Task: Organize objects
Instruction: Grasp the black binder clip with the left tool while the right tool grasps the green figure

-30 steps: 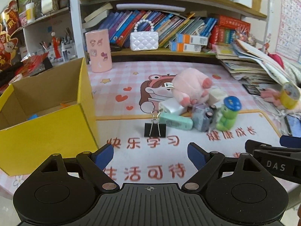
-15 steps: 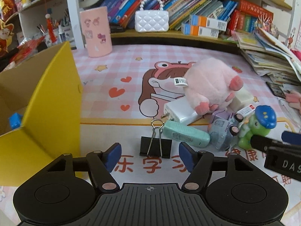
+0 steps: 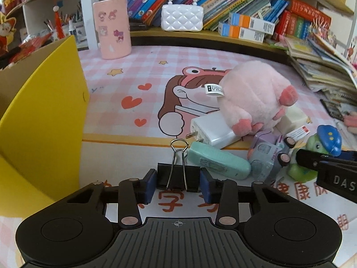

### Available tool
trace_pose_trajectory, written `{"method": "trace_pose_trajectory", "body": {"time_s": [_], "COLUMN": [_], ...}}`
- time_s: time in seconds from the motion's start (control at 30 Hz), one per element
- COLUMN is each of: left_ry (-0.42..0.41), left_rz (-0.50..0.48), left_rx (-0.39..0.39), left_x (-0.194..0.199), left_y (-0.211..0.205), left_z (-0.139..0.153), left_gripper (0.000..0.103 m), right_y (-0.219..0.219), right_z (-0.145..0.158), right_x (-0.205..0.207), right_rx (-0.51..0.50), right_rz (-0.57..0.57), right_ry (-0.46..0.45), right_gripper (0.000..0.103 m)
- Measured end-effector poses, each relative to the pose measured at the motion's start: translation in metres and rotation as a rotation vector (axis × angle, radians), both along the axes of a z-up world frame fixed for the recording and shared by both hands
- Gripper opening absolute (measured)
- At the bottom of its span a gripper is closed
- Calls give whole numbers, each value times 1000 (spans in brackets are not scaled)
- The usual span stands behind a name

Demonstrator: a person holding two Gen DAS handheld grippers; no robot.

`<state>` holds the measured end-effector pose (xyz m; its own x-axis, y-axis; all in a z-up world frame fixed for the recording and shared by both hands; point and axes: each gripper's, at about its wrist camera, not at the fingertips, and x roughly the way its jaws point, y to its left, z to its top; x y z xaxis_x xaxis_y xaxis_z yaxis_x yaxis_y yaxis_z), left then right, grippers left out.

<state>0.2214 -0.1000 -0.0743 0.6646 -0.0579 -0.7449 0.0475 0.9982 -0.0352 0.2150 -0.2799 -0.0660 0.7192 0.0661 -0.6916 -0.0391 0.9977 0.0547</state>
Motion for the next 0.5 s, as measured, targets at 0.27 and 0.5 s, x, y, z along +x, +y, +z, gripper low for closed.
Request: {"method": "trace_pose_trajectory", "body": {"time_s": [0.27,0.5], "left_ry": [-38,-44], "left_rz": [-10,-18], "left_rx": [-70,-61], "left_x": [-33,-63], "left_y": [10,29], "left_z": [19,21], "left_gripper": [39,39], "right_y": [6,23], "right_z": [14,21], "right_x": [-22,-56], "right_rx": [-7,9], "right_rz": [-3,-15], "right_ry": [-34,-10], "right_gripper": [36,36]}}
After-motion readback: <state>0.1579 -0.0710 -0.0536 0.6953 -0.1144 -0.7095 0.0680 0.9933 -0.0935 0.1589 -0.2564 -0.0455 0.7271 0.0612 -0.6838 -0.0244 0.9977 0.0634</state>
